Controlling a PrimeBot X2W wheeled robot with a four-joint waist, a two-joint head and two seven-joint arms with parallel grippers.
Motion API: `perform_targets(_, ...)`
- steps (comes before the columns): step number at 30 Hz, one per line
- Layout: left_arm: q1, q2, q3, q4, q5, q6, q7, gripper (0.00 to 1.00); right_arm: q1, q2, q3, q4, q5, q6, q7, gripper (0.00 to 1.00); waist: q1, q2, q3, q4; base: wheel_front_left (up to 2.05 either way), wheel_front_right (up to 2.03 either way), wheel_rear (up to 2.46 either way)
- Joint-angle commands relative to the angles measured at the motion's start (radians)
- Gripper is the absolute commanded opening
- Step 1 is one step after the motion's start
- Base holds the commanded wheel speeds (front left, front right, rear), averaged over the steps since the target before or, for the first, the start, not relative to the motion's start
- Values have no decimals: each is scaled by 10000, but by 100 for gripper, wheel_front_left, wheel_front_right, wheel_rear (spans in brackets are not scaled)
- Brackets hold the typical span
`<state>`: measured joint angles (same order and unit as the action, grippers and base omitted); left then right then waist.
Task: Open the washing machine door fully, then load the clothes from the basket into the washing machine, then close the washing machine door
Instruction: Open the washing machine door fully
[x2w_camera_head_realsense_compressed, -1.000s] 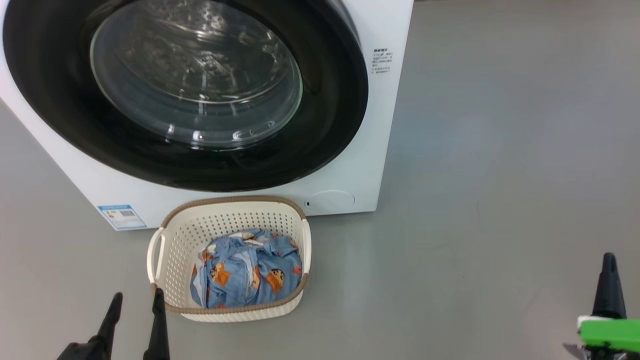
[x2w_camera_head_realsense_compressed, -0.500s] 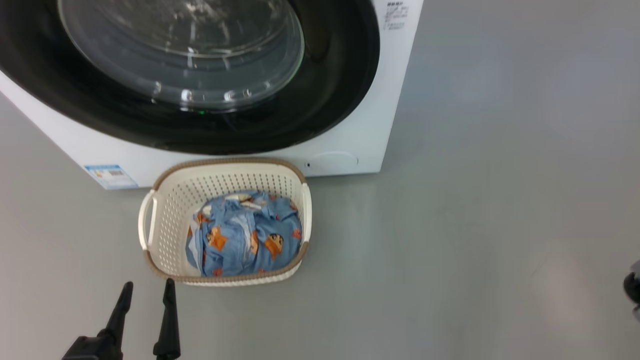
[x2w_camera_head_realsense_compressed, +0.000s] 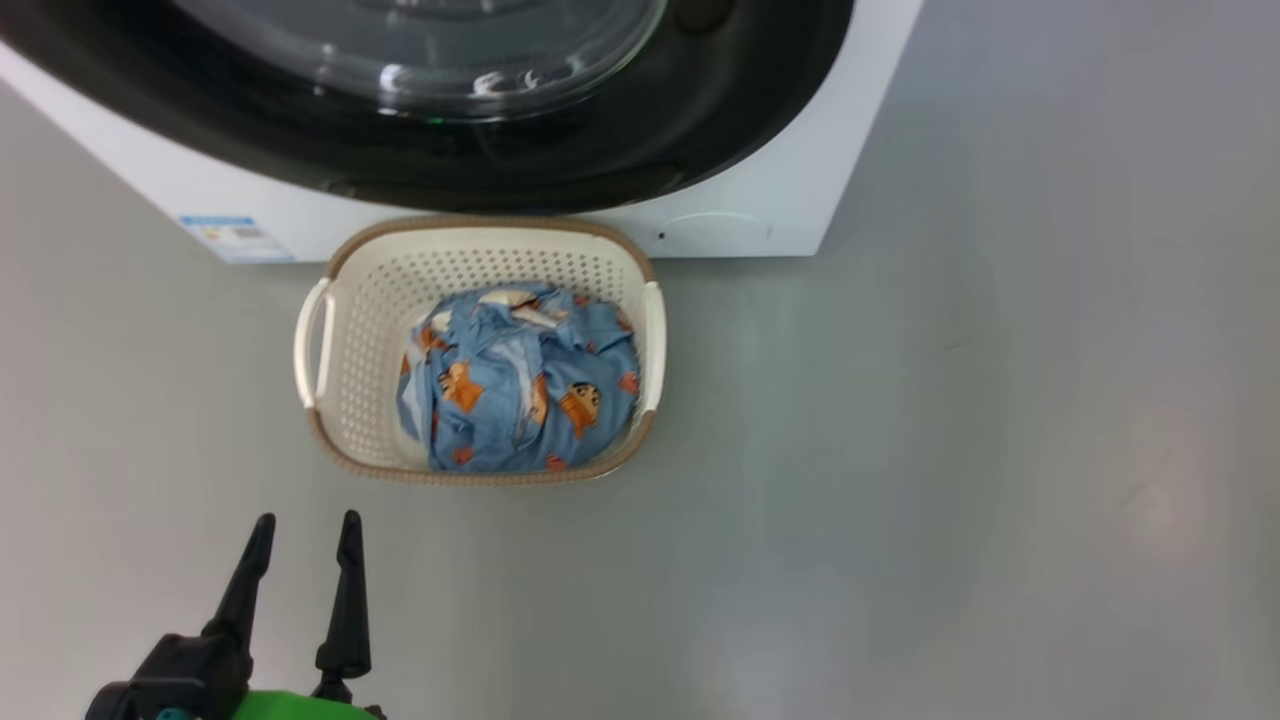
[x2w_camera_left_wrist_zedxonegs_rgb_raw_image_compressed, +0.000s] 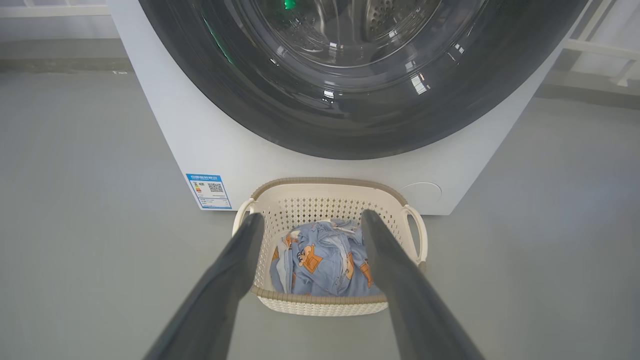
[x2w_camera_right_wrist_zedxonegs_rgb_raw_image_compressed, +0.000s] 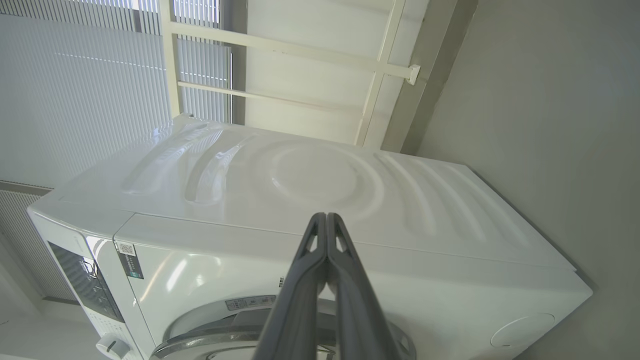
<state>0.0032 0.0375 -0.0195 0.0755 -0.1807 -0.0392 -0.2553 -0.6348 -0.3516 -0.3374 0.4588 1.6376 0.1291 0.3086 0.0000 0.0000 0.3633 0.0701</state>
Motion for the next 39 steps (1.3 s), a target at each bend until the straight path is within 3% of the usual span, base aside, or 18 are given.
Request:
perform_targets(1, -155, 127, 281, -283, 34, 69, -65, 100, -258, -232, 242, -265, -152, 16, 163, 0, 0, 0, 343, 361, 0, 0, 0)
perform_targets(14, -292, 127, -127, -301, -204, 274, -65, 100, -2249, -396, 1864, -413, -931, 16, 1322, 0, 0, 0, 803, 1023, 0, 0, 0)
perform_targets(39, -421, 127, -916, -472, -838, 693, -65, 100, -4003, -863, 3488, -239, -1350, 16, 1559, 0, 0, 0, 1494, 2423, 0, 0, 0)
